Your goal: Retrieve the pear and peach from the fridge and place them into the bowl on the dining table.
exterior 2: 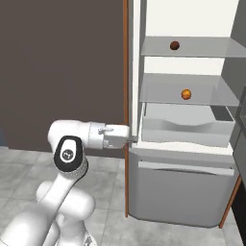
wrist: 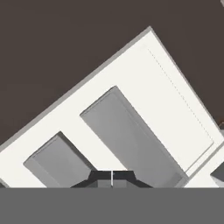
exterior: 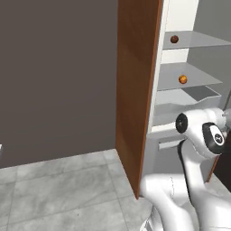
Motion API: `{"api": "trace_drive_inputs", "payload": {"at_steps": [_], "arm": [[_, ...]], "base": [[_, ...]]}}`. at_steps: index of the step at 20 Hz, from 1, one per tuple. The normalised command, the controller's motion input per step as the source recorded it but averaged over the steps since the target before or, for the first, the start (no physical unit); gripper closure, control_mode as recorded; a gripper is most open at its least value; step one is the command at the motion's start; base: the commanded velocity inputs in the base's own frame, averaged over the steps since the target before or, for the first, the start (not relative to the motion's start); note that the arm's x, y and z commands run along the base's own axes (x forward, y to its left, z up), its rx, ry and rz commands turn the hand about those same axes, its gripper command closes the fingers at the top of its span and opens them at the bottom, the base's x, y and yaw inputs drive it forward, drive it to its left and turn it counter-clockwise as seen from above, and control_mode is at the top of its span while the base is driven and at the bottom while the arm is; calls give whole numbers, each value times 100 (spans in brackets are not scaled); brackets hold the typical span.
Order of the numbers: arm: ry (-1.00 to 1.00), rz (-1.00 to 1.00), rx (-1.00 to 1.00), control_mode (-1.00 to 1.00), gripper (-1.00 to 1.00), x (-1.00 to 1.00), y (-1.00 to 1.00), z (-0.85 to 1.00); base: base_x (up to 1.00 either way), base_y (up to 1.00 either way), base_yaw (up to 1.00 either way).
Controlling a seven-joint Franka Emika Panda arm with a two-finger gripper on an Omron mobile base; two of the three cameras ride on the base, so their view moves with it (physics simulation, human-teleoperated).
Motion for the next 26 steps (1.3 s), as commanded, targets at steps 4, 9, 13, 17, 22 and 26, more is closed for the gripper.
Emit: {"api": "trace_drive_inputs", "payload": {"at_steps": [4,9,13,17,22,26], "arm": [[6,15,3,-100,100,-13,-24,-22],[0,26,27,-100,100,-58,5,-1],[0,26,36,-100,100,-41,43,-6],[-5,17,22,-100,100,-38,87,-35],[-6,9,13,-100,100,-9,62,-52],[-7,15,22,-100,100,1,17,-76]], "base": [[0,0,0],[0,0,0],[0,0,0],[0,0,0],[0,0,0],[0,0,0]]}}
